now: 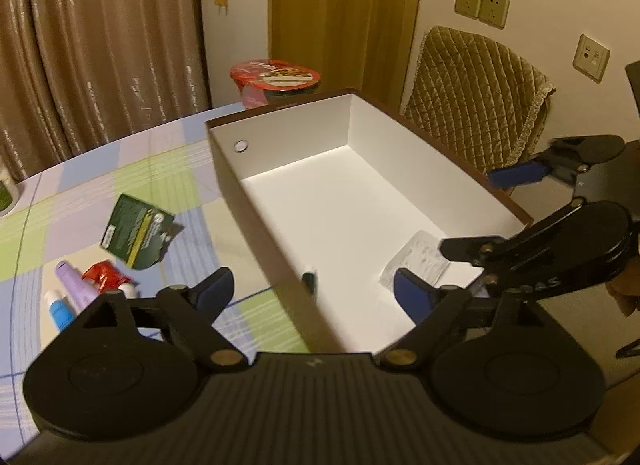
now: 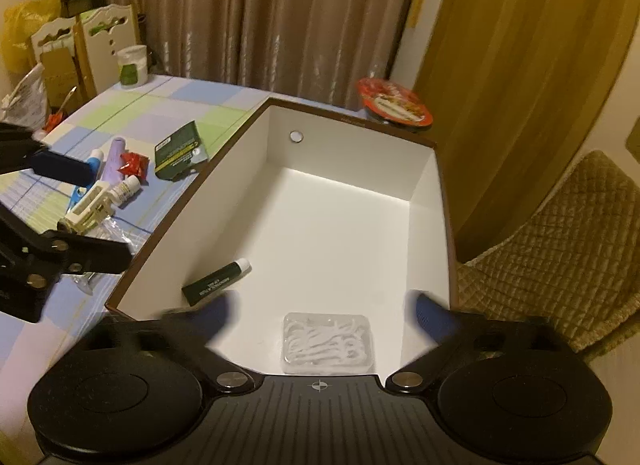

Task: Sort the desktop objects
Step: 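Withdraw both tools from the brown box back toward the remaining items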

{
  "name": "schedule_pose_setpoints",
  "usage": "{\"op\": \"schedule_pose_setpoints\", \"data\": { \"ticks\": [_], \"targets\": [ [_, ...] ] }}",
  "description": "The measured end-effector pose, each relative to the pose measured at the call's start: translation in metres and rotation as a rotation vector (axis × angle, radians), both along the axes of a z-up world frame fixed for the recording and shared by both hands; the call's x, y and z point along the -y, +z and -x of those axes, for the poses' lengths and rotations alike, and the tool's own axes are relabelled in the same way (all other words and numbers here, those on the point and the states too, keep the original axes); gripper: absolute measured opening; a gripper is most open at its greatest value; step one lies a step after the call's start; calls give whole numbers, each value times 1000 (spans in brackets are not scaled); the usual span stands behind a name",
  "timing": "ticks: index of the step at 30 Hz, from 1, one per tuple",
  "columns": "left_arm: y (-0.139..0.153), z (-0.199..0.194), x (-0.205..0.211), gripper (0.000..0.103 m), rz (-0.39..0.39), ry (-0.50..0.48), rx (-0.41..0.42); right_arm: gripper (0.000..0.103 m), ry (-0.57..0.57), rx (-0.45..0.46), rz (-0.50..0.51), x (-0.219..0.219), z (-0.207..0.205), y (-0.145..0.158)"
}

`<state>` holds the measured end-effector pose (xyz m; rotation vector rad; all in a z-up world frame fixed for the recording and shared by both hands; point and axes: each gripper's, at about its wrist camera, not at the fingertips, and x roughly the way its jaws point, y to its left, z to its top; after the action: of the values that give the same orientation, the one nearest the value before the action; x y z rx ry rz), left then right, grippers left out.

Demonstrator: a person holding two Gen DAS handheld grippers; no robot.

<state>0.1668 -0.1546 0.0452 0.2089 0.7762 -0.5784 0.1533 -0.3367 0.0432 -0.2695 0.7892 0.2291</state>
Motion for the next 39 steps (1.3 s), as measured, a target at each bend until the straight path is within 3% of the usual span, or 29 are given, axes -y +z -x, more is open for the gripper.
{"op": "schedule_pose_setpoints", "data": {
  "ticks": [15,39],
  "targets": [
    [-2,25,-83,98,-13,65,-4,103,-67,-4,-33,-41,36,6],
    [-28,51,-189,100,-53,184,-81,103,18,-38,-85,-140,65,5]
  ]
}}
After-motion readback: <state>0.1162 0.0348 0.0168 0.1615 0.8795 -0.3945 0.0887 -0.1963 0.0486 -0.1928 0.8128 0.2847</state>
